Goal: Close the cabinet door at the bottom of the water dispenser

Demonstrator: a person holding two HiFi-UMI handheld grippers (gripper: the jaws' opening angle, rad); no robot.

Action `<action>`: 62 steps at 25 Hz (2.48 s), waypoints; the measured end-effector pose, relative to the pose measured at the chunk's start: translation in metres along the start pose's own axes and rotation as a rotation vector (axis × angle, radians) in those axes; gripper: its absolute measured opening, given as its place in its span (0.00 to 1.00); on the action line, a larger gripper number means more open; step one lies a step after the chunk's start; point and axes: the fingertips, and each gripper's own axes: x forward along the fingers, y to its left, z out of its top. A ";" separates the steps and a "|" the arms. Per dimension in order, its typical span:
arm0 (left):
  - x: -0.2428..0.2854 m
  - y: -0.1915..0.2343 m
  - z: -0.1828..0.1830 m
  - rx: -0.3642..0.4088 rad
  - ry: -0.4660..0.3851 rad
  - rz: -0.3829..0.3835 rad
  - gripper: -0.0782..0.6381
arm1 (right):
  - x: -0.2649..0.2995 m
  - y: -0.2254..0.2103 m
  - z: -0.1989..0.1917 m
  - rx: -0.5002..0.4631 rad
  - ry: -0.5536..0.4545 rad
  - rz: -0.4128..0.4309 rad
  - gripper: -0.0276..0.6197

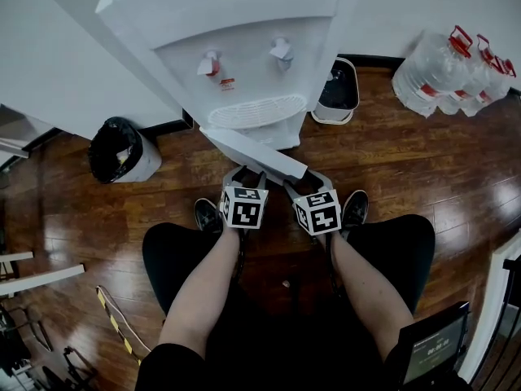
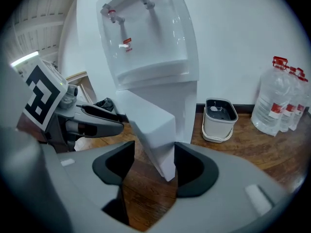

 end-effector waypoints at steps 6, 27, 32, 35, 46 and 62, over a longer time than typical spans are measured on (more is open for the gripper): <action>0.019 0.011 0.006 0.007 0.026 0.007 0.40 | 0.009 -0.019 0.013 0.000 -0.009 -0.032 0.43; 0.046 0.028 0.050 -0.141 -0.033 0.046 0.42 | 0.065 -0.068 0.044 -0.067 0.060 -0.121 0.59; 0.049 0.035 0.032 -0.212 0.007 0.069 0.42 | 0.067 -0.074 0.051 -0.038 0.051 -0.141 0.54; 0.048 0.039 0.035 -0.296 0.013 0.075 0.42 | 0.068 -0.076 0.053 -0.052 0.042 -0.140 0.52; 0.056 0.039 0.046 -0.305 -0.018 0.079 0.42 | 0.067 -0.076 0.063 -0.046 0.033 -0.147 0.52; 0.062 0.045 0.052 -0.338 -0.013 0.095 0.39 | 0.078 -0.088 0.070 -0.087 0.040 -0.148 0.51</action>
